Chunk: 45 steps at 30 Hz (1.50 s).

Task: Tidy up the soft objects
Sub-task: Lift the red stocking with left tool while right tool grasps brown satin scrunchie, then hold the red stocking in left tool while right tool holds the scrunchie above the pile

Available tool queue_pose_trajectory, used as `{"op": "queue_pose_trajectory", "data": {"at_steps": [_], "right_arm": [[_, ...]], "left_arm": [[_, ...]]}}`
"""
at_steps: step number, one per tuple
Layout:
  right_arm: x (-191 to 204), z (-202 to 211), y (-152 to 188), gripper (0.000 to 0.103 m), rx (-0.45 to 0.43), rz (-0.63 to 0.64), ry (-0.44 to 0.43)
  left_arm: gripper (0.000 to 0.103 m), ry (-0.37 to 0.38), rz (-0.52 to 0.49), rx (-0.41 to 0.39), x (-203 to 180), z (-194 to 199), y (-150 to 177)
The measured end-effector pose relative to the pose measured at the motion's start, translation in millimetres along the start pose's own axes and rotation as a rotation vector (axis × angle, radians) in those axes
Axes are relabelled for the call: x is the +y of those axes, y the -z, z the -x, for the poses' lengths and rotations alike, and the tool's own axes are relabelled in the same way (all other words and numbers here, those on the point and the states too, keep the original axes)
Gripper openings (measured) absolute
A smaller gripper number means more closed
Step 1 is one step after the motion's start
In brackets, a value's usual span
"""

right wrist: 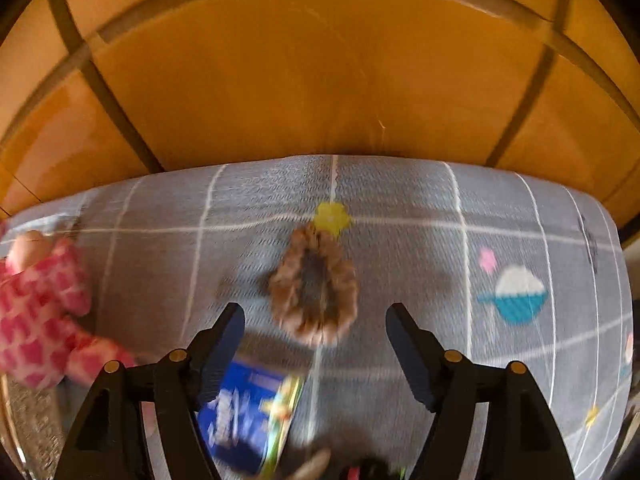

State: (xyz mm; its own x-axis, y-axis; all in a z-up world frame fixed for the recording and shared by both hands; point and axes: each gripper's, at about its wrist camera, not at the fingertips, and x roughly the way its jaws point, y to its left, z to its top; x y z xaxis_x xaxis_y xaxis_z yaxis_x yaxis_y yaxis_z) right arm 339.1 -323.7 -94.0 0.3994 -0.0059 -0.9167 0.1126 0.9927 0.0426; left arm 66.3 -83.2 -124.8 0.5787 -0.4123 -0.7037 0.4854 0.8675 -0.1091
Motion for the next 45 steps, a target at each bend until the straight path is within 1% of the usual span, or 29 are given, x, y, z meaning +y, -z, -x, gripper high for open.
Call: {"op": "queue_pose_trajectory", "data": {"at_steps": [4, 6, 8, 9, 10, 11, 14, 18, 20, 22, 23, 25, 26, 27, 29, 32, 34, 35, 37, 38, 39, 45], "right_arm": [[-2.7, -23.0, -9.8, 0.075, 0.047, -0.001, 0.027], [-4.9, -31.9, -10.3, 0.075, 0.069, -0.016, 0.009], [-3.6, -32.4, -11.4, 0.073, 0.053, -0.010, 0.021], [-3.7, -30.7, -12.4, 0.056, 0.046, -0.015, -0.002], [-2.0, -26.5, -12.9, 0.024, 0.038, -0.005, -0.002], [0.4, -23.9, -15.2, 0.020, 0.034, 0.002, 0.000], [4.0, -0.1, -11.8, 0.019, -0.005, 0.016, -0.002], [19.0, 45.7, 5.9, 0.019, -0.044, 0.067, -0.045], [29.1, 65.4, 19.4, 0.019, -0.044, 0.090, -0.096], [44.1, 89.1, 43.4, 0.020, -0.041, 0.131, -0.148], [42.8, 95.2, 50.8, 0.020, -0.036, 0.143, -0.164], [50.6, 109.3, 85.1, 0.020, -0.010, 0.173, -0.205], [52.2, 111.2, 93.0, 0.020, 0.000, 0.179, -0.217], [54.1, 112.3, 111.9, 0.020, 0.021, 0.189, -0.238], [51.9, 104.8, 137.0, 0.020, 0.053, 0.192, -0.238], [45.1, 84.2, 169.1, 0.020, 0.112, 0.160, -0.204], [38.5, 68.8, 186.5, 0.020, 0.137, 0.153, -0.148], [36.5, 63.1, 191.0, 0.020, 0.149, 0.149, -0.139], [39.2, 69.7, 188.8, 0.020, 0.112, 0.166, -0.124], [40.1, 69.7, 191.0, 0.021, 0.111, 0.164, -0.126], [38.7, 63.6, 192.7, 0.021, 0.129, 0.155, -0.127], [43.0, 63.9, 195.8, 0.022, 0.122, 0.167, -0.118]], "left_arm": [[0.036, 0.006, 0.005, -0.001, 1.3, -0.1, -0.6], [0.036, 0.007, 0.006, -0.002, 0.4, 0.8, -0.3], [0.036, 0.007, 0.009, -0.003, -0.4, 2.0, 0.2], [0.036, 0.007, 0.009, -0.003, 0.1, 1.5, 0.0], [0.036, 0.006, 0.010, -0.004, 0.2, 0.9, -0.2], [0.036, 0.005, 0.010, -0.004, 0.4, 0.3, -0.2], [0.036, 0.005, 0.011, -0.005, 0.6, -0.3, -0.6], [0.036, 0.003, 0.011, -0.006, 0.4, -0.4, -0.9], [0.036, 0.000, 0.011, -0.006, 0.1, -0.3, -0.9], [0.036, -0.001, 0.010, -0.007, -0.1, -0.3, -1.2], [0.036, -0.001, 0.010, -0.006, 0.0, -0.1, -1.0], [0.036, -0.001, 0.010, -0.007, 0.2, 0.2, -1.1], [0.036, -0.001, 0.010, -0.007, 0.4, 0.4, -1.4], [0.036, -0.001, 0.010, -0.007, 0.3, 0.5, -1.4], [0.036, -0.004, 0.008, -0.007, 0.1, 0.6, -1.5], [0.036, -0.011, 0.001, -0.007, -1.3, 0.9, -1.5], [0.036, -0.015, -0.002, -0.008, -2.1, 0.9, -1.7], [0.036, -0.019, -0.005, -0.008, -2.4, 1.0, -1.9], [0.036, -0.029, -0.014, -0.008, -3.4, 0.7, -2.1], [0.036, -0.032, -0.016, -0.008, -4.0, 0.9, -2.2], [0.036, -0.034, -0.018, -0.008, -4.0, 0.8, -2.1], [0.036, -0.056, -0.034, -0.009, -7.3, 2.1, -1.8]]}}
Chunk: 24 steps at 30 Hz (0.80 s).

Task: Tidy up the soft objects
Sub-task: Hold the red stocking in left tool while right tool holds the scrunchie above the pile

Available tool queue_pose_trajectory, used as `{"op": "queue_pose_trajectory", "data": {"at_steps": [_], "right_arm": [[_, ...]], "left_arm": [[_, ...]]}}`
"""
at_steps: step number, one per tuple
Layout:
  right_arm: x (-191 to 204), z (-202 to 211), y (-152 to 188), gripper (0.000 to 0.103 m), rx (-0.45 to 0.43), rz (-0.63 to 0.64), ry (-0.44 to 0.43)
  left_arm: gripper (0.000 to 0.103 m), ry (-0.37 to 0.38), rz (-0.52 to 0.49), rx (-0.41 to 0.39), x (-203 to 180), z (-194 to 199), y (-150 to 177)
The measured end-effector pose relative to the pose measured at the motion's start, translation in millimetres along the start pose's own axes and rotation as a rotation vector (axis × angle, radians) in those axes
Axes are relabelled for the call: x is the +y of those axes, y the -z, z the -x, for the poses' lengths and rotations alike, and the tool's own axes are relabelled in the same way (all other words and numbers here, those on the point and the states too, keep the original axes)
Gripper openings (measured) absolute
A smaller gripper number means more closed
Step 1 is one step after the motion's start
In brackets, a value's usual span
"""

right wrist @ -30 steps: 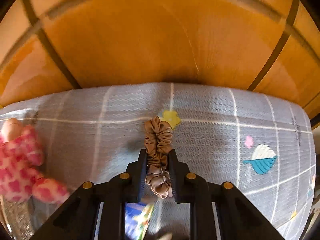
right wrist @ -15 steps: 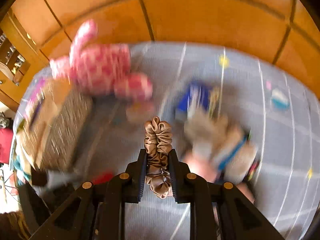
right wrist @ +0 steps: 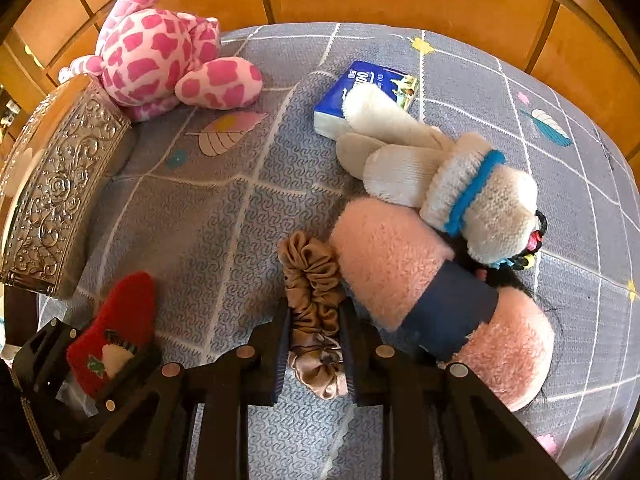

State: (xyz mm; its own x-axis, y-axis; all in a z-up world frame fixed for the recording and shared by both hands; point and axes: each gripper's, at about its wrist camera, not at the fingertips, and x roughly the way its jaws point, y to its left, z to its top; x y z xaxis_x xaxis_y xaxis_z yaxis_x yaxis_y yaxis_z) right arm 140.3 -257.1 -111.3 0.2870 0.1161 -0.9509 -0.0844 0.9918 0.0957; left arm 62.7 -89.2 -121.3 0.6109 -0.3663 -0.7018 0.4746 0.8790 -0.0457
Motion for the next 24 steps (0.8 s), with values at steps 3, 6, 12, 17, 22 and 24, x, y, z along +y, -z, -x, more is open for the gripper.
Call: {"op": "queue_pose_trajectory", "data": {"at_steps": [3, 6, 12, 17, 22, 24], "right_arm": [[1.1, -2.7, 0.0, 0.023, 0.000, 0.003, -0.004], [2.5, -7.8, -3.5, 0.024, 0.000, 0.001, -0.009], [9.3, -9.1, -1.7, 0.024, -0.010, 0.034, 0.016], [15.0, -9.8, 0.8, 0.024, -0.016, 0.048, 0.025], [16.7, -9.9, 3.0, 0.024, -0.023, 0.056, 0.035], [17.1, -10.8, 4.0, 0.024, -0.026, 0.060, 0.040]], "left_arm": [[0.036, -0.017, -0.015, 0.000, -2.6, 0.9, 0.8], [0.034, -0.032, -0.028, 0.002, -5.3, 3.6, 2.1], [0.029, -0.038, -0.034, 0.037, -4.5, 12.6, 3.8], [0.029, -0.029, -0.041, 0.032, -1.7, 35.6, 5.6], [0.029, -0.003, -0.041, 0.029, -2.1, 59.2, 4.9], [0.029, 0.005, -0.042, 0.018, 0.4, 72.1, 5.9]]}}
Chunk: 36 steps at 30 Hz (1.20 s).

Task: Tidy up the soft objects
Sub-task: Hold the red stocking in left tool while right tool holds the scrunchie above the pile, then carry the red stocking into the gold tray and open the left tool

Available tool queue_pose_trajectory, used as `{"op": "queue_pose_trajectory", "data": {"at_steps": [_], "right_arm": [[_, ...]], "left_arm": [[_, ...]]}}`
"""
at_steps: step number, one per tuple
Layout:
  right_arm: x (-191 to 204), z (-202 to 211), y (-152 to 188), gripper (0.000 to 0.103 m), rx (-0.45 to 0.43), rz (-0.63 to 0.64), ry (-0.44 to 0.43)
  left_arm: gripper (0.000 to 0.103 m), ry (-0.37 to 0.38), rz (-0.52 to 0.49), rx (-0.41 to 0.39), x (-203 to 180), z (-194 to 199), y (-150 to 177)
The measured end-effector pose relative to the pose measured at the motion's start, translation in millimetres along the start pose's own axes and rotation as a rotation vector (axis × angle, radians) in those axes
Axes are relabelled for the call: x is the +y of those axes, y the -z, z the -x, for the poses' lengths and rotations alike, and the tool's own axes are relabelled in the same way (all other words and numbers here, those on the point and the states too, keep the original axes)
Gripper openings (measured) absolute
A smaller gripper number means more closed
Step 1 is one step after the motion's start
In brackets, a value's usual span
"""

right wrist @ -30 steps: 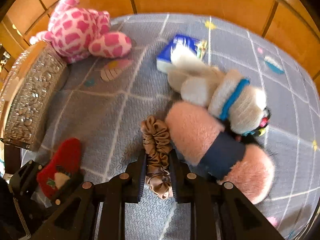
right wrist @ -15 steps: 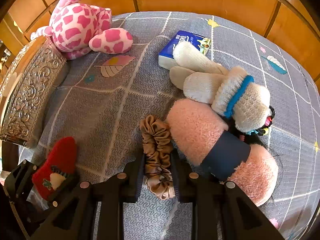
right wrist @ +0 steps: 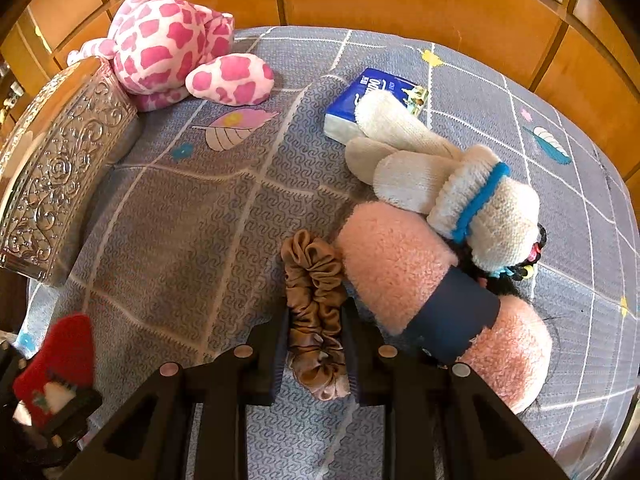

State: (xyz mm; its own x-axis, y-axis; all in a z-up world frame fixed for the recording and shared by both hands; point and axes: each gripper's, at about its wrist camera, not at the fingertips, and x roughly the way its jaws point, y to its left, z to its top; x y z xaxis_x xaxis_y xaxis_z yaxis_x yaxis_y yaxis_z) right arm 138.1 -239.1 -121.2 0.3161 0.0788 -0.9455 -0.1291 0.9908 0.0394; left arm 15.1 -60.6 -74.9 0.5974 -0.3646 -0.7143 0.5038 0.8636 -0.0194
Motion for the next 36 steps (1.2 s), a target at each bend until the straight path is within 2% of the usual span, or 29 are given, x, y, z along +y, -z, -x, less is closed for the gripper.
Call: {"op": "queue_pose_trajectory", "data": {"at_steps": [5, 10, 15, 22, 25, 29, 36], "right_arm": [[2.3, 0.2, 1.9, 0.024, -0.007, 0.014, 0.013], [3.8, 1.4, 2.5, 0.024, -0.009, 0.016, 0.017], [4.3, 1.6, 2.2, 0.024, -0.010, 0.024, 0.025], [5.4, 1.2, 1.9, 0.024, -0.013, 0.036, 0.033], [5.6, 1.1, 2.3, 0.024, -0.013, 0.035, 0.034], [5.3, 0.6, 2.5, 0.024, -0.014, 0.037, 0.036], [5.9, 0.2, 3.3, 0.024, -0.017, 0.037, 0.044]], "left_arm": [[0.029, -0.016, 0.078, -0.020, 28.0, 25.1, 2.9], [0.029, -0.078, 0.209, -0.042, 71.3, 50.2, 10.0], [0.029, -0.181, 0.339, -0.076, 124.6, 80.6, 17.1], [0.029, -0.349, 0.609, -0.111, 228.1, 116.9, 44.8], [0.029, -0.390, 0.699, -0.104, 270.0, 120.4, 58.0], [0.029, -0.387, 0.765, -0.043, 306.1, 108.0, 68.9], [0.032, -0.422, 0.820, 0.041, 344.8, 73.9, 74.5]]}}
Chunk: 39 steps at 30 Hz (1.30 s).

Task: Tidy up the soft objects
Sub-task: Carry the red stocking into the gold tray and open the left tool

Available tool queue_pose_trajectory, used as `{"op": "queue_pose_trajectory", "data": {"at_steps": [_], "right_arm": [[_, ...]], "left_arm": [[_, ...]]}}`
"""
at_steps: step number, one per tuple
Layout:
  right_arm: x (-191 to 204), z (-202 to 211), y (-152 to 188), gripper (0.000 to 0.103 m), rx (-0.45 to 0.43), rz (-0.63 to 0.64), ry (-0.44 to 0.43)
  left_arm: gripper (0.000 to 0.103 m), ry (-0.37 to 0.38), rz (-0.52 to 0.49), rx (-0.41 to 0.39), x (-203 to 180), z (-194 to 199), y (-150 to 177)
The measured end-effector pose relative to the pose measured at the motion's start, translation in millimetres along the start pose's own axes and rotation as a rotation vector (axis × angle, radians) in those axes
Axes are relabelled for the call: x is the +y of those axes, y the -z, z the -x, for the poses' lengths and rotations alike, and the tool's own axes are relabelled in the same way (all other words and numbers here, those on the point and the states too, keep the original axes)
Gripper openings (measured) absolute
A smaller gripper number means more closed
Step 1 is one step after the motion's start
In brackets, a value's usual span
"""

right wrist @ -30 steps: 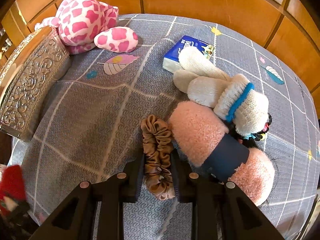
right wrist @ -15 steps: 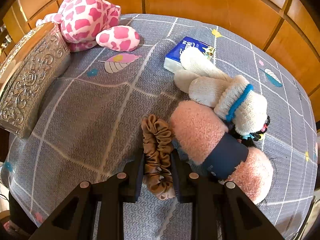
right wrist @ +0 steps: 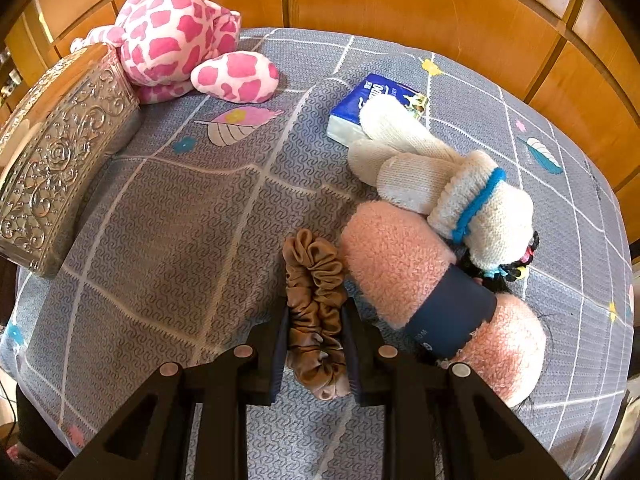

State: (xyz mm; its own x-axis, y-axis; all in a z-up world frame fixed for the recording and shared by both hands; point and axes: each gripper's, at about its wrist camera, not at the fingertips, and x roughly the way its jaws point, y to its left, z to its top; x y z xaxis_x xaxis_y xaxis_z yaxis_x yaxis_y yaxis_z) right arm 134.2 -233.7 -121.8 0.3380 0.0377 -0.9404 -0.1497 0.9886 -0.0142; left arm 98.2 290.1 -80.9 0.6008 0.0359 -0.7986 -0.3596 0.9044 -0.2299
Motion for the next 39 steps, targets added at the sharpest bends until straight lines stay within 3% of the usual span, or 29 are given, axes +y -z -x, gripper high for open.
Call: {"op": "queue_pose_trajectory", "data": {"at_steps": [3, 7, 12, 25, 39], "right_arm": [[0.6, 0.4, 0.2, 0.024, -0.001, -0.001, 0.002], [-0.2, 0.8, -0.2, 0.024, -0.001, -0.004, 0.002], [-0.1, 0.9, 0.0, 0.024, -0.001, 0.000, 0.003], [1.1, 1.4, 0.4, 0.024, -0.005, 0.005, 0.018], [17.6, 5.5, -19.9, 0.023, -0.044, -0.009, 0.018]], "left_arm": [[0.042, -0.029, 0.014, 0.027, 4.5, -10.8, -5.9], [0.061, -0.042, -0.033, -0.038, -3.3, 3.2, -3.8], [0.062, -0.070, -0.067, -0.113, -13.5, 28.5, 8.3], [0.065, -0.095, -0.158, -0.193, -35.8, 75.5, 49.8], [0.066, -0.072, -0.236, -0.177, -49.6, 81.1, 69.7]]}}
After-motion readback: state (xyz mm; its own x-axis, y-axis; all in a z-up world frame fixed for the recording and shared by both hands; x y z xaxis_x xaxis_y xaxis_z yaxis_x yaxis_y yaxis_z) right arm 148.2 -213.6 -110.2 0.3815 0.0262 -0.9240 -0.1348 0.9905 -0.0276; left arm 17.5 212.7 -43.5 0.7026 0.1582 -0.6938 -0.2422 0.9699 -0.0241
